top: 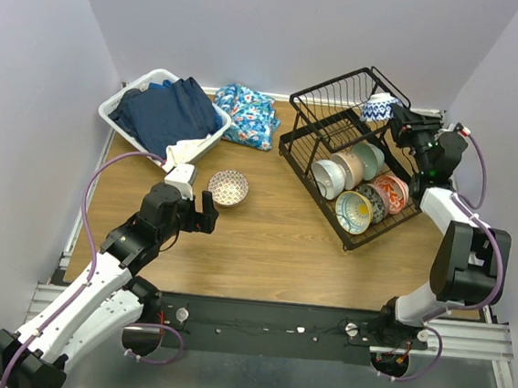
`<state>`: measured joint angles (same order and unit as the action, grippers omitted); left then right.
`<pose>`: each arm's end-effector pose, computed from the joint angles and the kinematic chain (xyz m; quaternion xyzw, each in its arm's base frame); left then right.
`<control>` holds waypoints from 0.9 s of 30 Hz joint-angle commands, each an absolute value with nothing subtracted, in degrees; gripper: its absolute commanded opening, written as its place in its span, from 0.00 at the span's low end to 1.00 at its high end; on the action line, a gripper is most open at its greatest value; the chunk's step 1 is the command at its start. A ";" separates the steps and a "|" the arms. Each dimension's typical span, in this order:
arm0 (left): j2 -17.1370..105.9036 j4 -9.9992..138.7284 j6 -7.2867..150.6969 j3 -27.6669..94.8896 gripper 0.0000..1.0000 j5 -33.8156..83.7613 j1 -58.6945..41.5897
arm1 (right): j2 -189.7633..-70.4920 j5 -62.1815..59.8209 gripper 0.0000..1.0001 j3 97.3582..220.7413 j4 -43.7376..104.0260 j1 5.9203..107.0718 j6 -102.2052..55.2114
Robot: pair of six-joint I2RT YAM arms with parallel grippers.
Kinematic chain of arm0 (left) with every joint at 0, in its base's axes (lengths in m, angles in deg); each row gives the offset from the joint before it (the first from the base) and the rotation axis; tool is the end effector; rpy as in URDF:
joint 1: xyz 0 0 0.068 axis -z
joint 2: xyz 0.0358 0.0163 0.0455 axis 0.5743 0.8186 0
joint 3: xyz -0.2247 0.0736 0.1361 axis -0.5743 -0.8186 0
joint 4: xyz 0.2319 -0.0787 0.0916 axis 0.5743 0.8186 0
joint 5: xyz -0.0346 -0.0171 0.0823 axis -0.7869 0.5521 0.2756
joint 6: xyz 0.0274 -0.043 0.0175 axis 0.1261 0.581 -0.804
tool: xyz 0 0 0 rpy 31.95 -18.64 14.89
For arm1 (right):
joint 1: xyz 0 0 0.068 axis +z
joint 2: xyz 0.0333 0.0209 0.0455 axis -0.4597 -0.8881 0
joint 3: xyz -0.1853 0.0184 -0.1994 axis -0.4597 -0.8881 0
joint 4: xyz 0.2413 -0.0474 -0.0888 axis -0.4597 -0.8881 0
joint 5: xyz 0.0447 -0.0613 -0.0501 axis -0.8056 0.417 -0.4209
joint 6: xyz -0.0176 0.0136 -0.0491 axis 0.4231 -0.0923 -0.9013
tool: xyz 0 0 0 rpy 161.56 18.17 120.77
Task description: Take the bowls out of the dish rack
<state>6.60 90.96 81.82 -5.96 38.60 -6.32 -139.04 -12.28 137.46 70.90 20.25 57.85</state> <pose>0.1379 -0.0718 0.2591 0.0295 0.8628 -0.1778 0.4724 0.3595 -0.0334 0.2901 0.4159 0.5406 0.5539 0.4774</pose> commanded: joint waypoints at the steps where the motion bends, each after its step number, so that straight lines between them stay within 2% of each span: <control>1: 6.51 90.20 82.27 -6.48 0.99 40.18 -6.40 | -140.98 -13.40 0.28 139.31 75.56 20.34 59.34; 4: 6.42 90.20 82.27 -6.39 0.99 40.35 -6.40 | -141.59 -13.75 0.24 140.10 76.44 20.43 59.42; 13: 5.80 90.20 82.27 -6.48 0.99 40.79 -6.40 | -144.49 -15.07 0.01 143.18 80.66 20.60 60.74; 27: 5.63 90.29 82.45 -6.39 0.99 41.67 -6.49 | -151.79 -18.85 0.01 150.99 86.72 22.18 62.15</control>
